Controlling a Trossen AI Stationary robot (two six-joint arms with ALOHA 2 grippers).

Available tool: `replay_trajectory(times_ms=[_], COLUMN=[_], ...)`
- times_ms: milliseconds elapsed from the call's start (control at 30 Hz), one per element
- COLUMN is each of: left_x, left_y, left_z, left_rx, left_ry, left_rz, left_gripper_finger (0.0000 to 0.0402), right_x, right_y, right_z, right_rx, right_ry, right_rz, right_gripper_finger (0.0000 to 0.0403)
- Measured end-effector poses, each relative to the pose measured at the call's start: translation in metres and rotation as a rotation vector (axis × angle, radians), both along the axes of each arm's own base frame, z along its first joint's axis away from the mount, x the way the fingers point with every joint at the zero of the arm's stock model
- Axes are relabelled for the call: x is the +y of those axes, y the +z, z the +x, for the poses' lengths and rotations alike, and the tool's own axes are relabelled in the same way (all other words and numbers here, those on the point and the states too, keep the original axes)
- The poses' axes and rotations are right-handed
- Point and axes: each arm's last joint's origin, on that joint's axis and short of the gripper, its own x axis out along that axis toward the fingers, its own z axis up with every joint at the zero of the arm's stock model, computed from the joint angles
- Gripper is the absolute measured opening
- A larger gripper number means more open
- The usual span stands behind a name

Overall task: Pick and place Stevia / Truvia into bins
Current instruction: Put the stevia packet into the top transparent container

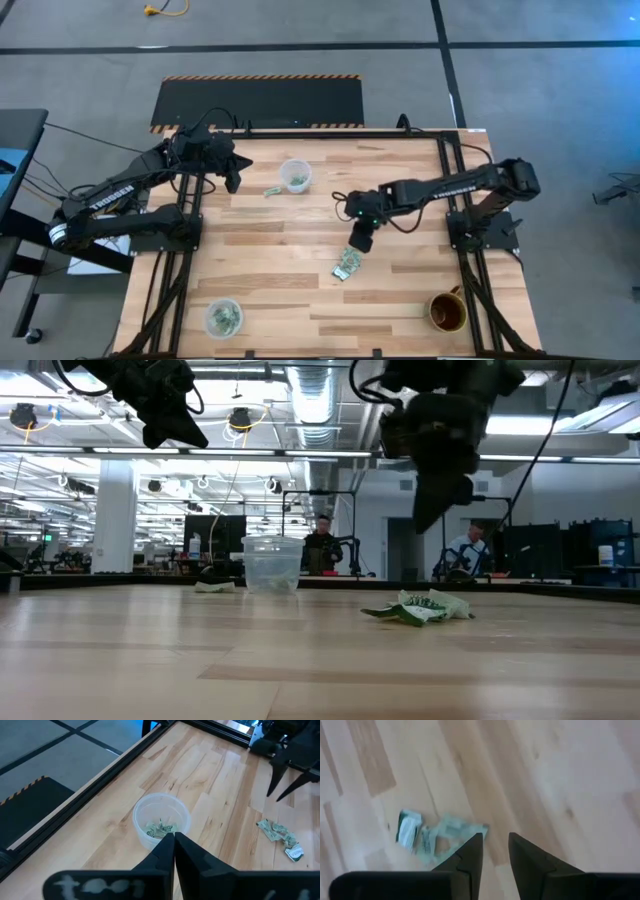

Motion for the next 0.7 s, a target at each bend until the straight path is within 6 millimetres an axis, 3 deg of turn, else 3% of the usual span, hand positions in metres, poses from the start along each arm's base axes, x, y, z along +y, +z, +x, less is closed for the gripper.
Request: replay_trajectory(times_ms=[333, 533, 700], left_x=[0.000, 0.000, 0.000], left_y=[0.000, 0.000, 0.000], left_z=[0.000, 0.000, 0.000], left_rx=[0.000, 0.000, 0.003], left_ry=[0.000, 0.000, 0.000], left_rz=[0.000, 0.000, -0.002], left_gripper_finger=[0.0000, 0.0000, 0.0000], right_x=[0.020, 0.031, 0.033], right_y=[-0.030, -0.047, -0.068], right_z=[-0.018, -0.011, -0.008], right_rx=[0.100, 0.041, 0.110], right_ry=[-0.019, -0.006, -0.001], right_rz=[0.110, 0.127, 0.132], right_gripper_finger=[0.0149, 0.0193, 0.0213])
